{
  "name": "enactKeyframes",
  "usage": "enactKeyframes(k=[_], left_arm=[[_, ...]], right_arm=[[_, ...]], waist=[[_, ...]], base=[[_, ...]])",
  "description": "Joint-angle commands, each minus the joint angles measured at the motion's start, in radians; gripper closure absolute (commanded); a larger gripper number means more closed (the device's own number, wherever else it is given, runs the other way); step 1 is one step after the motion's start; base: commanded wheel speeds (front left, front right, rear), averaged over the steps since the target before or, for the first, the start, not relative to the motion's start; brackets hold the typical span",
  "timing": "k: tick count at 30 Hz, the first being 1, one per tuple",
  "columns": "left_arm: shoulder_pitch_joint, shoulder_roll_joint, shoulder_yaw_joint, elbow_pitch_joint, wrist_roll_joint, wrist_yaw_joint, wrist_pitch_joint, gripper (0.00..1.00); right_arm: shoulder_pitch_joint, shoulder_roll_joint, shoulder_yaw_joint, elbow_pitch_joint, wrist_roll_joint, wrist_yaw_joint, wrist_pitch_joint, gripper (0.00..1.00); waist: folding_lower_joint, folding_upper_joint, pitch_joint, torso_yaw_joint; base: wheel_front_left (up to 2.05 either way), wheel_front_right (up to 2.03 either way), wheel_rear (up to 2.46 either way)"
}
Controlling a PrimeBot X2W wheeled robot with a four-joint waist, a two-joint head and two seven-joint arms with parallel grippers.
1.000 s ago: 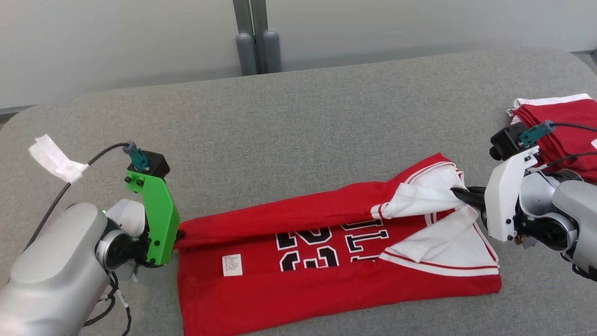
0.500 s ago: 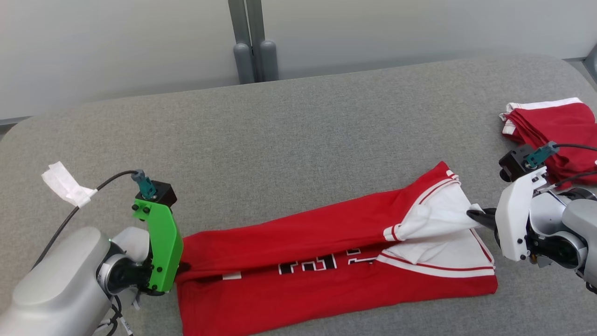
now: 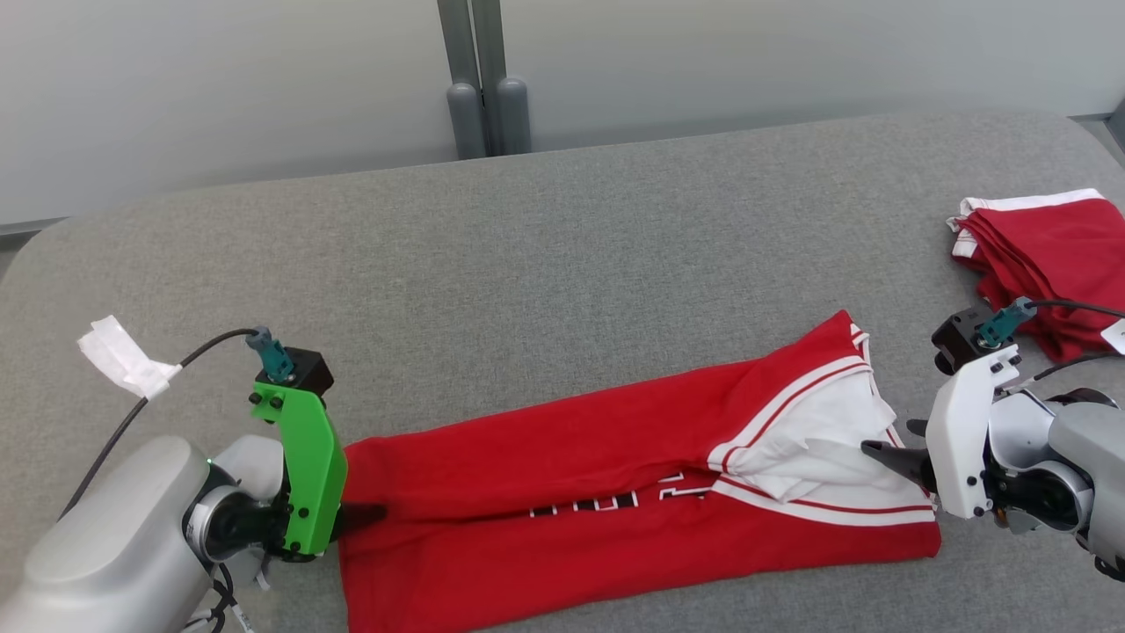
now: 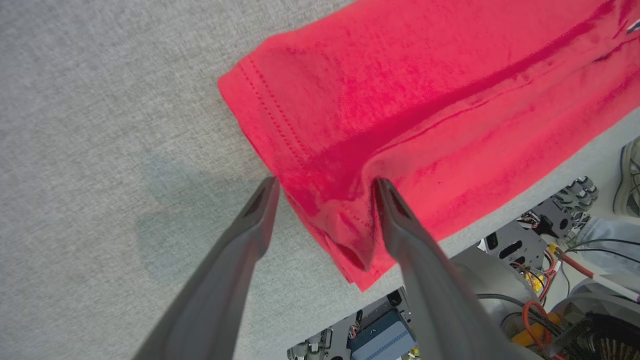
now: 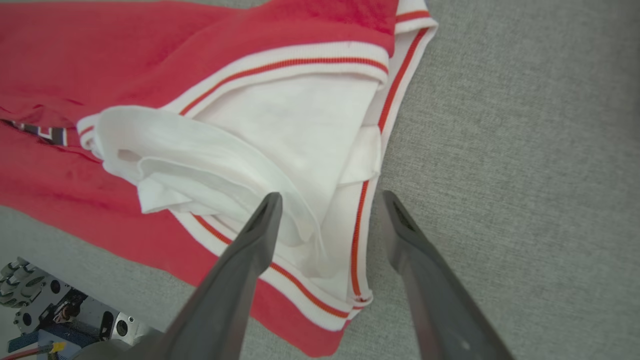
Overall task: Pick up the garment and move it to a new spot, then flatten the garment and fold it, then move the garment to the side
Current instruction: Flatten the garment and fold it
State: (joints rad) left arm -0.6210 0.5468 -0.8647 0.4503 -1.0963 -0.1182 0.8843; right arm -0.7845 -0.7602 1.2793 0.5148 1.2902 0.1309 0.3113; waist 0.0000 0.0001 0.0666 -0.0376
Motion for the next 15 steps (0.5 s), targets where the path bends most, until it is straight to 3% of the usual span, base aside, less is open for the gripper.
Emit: enactKeyframes(k=[1,6,12,15], left_arm=[[0.008,0.005,0.010,-0.004,-0.002,0.003,-0.012,0.00],[-0.004,0.021,0.039,-0.030,0.019,0.003,-0.085,0.00],[0.016,0.041,0.101,-0.106,0.083,0.016,-0.305,0.00],[0.054,0.059,0.136,-0.158,0.130,0.051,-0.445,0.00]], right_arm=[[0.013,-0.002,-0.002,0.003,0.004,0.000,-0.010,0.00],[0.015,-0.015,-0.044,-0.008,0.007,0.000,-0.116,0.00],[0.045,-0.008,-0.162,-0.001,-0.015,0.000,-0.414,0.00],[0.075,0.007,-0.231,0.019,-0.039,0.000,-0.543,0.00]], waist=[[0.0000,-0.0001,-0.009,0.002],[0.0000,-0.0001,-0.030,0.008],[0.0000,-0.0001,-0.050,0.018],[0.0000,-0.0001,-0.059,0.023]], base=[[0.00,0.00,0.00],[0.00,0.00,0.00],[0.00,0.00,0.00],[0.00,0.00,0.00]])
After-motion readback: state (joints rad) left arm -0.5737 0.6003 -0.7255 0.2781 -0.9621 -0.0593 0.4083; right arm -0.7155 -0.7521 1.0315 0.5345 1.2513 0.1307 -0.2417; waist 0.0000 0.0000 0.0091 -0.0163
